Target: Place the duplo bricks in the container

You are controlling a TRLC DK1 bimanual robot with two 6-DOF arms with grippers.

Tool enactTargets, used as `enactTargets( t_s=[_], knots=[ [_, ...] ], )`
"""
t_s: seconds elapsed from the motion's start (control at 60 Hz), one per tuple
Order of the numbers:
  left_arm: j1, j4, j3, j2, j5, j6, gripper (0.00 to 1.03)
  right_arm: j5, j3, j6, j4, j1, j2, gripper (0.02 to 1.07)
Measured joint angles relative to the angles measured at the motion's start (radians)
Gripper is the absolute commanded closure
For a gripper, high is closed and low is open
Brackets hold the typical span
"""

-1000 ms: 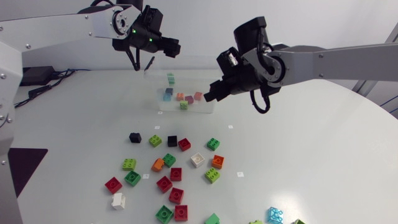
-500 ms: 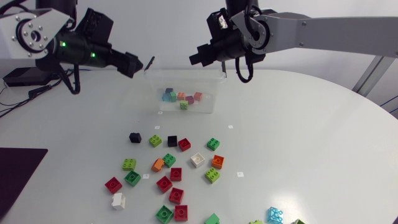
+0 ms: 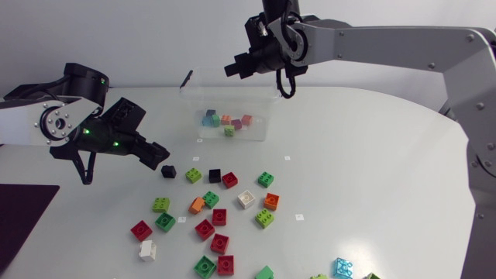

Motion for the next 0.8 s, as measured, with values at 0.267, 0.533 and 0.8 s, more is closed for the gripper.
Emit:
enactTargets(
  t_s=[0.267, 0.533, 0.8],
  knots=[
    [0.027, 0.008, -0.018, 0.005, -0.001, 0.042, 0.04, 0.016, 0.137, 0.0, -0.04, 0.0, 0.1, 0.75],
    [0.024, -0.015, -0.016, 0.106, -0.01, 0.026, 0.04, 0.06, 0.22, 0.001, -0.091, -0.001, 0.151, 0.08],
    [-0.01, -0.135, 0.12, 0.265, -0.034, -0.11, 0.05, 0.08, 0.183, 0.027, -0.132, 0.001, 0.111, 0.08]
  ],
)
